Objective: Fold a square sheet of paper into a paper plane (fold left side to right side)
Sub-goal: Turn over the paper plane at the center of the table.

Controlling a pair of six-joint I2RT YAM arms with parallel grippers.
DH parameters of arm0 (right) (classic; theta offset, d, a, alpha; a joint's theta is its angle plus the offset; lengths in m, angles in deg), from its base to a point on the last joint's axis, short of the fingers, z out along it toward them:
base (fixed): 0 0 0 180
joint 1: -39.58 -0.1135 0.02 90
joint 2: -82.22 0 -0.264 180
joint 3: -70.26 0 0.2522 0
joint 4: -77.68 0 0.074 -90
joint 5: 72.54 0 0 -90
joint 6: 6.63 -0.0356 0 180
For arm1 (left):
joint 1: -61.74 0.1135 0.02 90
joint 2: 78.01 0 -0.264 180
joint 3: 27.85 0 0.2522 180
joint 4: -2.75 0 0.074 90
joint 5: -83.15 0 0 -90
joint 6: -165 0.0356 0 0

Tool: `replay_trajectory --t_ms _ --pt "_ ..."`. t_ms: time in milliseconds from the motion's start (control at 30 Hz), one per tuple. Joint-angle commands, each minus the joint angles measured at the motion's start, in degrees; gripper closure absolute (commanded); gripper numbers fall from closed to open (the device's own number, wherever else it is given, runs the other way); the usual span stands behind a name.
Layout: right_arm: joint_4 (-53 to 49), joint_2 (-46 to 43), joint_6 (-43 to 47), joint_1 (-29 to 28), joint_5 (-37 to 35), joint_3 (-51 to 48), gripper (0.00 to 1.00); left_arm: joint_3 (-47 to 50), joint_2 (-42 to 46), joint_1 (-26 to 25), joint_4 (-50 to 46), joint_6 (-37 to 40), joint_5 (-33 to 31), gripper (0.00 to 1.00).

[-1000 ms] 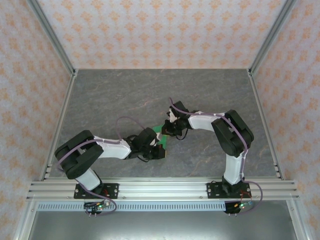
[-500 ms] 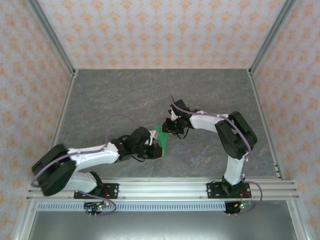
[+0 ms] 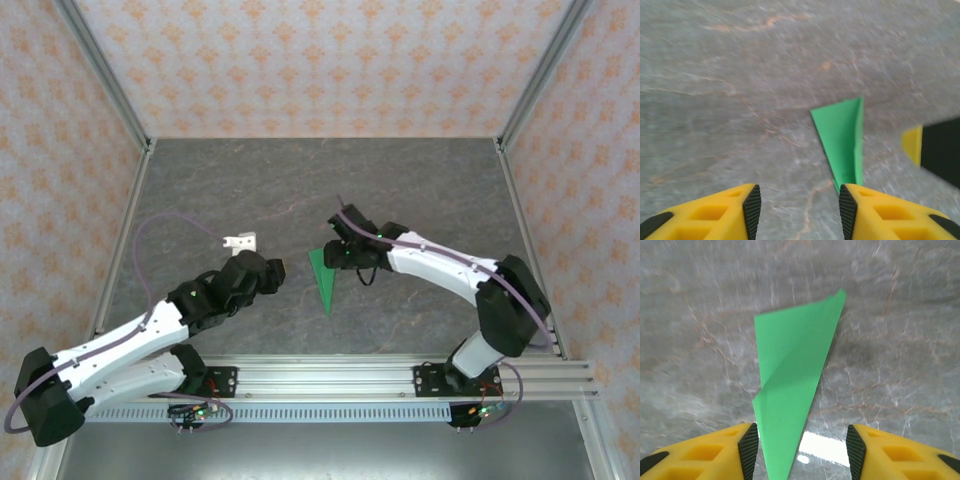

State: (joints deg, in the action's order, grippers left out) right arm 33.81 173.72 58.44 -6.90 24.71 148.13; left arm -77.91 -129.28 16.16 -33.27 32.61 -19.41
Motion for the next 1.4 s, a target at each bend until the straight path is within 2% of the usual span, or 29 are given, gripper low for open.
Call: replay_trajectory --t_ms 0,267,400,500,567,667,767,867,1000,1167,1267,1367 --pt "-5.8 5.1 -1.5 -3.4 -8.3 4.8 0.46 -0.5 2.0 0.5 -3.2 -1.5 -9.7 0.49" --pt "-9.5 14.3 -0.7 -7.8 -11.6 11.9 0.42 1.7 5.4 0.7 -4.3 -3.4 -10.5 0.44" --pt "-11.1 16.4 -0.9 -7.9 -13.4 12.2 0.47 2.4 6.7 0.8 -4.5 -3.8 -11.1 0.43" --pt "-11.1 16.3 -0.8 -7.9 -13.1 12.0 0.61 2.1 7.1 1.0 -5.1 -3.8 -11.5 0.42" --pt "-11.1 15.3 -0.6 -7.9 -12.6 11.9 0.75 2.0 7.3 1.0 -5.4 -3.9 -11.7 0.42" --pt "-9.9 11.3 0.0 -7.8 -12.5 10.6 0.91 1.8 7.5 0.9 -5.9 -4.1 -11.7 0.42" --pt "-4.2 5.3 1.6 -6.5 -7.4 5.8 1.0 1.7 7.6 0.9 -6.0 -4.0 -11.8 0.41" --pt "3.2 -0.3 2.8 -4.3 3.0 1.2 1.0 1.4 7.6 1.1 -6.1 -3.9 -11.9 0.41" --pt "15.1 -5.6 1.1 -1.4 13.5 -5.8 1.0 1.0 7.8 1.1 -6.2 -4.1 -12.0 0.41" --pt "34.0 -4.6 -5.1 4.9 24.5 -18.7 1.0 1.0 8.1 1.0 -5.9 -4.1 -11.8 0.4" --pt "39.1 -1.9 -6.2 7.9 26.9 -22.3 1.0 0.9 8.1 1.1 -5.6 -4.0 -11.7 0.4" --pt "34.5 -2.6 -3.6 8.7 23.7 -22.4 0.88 0.9 8.1 1.1 -5.3 -3.8 -11.4 0.4"
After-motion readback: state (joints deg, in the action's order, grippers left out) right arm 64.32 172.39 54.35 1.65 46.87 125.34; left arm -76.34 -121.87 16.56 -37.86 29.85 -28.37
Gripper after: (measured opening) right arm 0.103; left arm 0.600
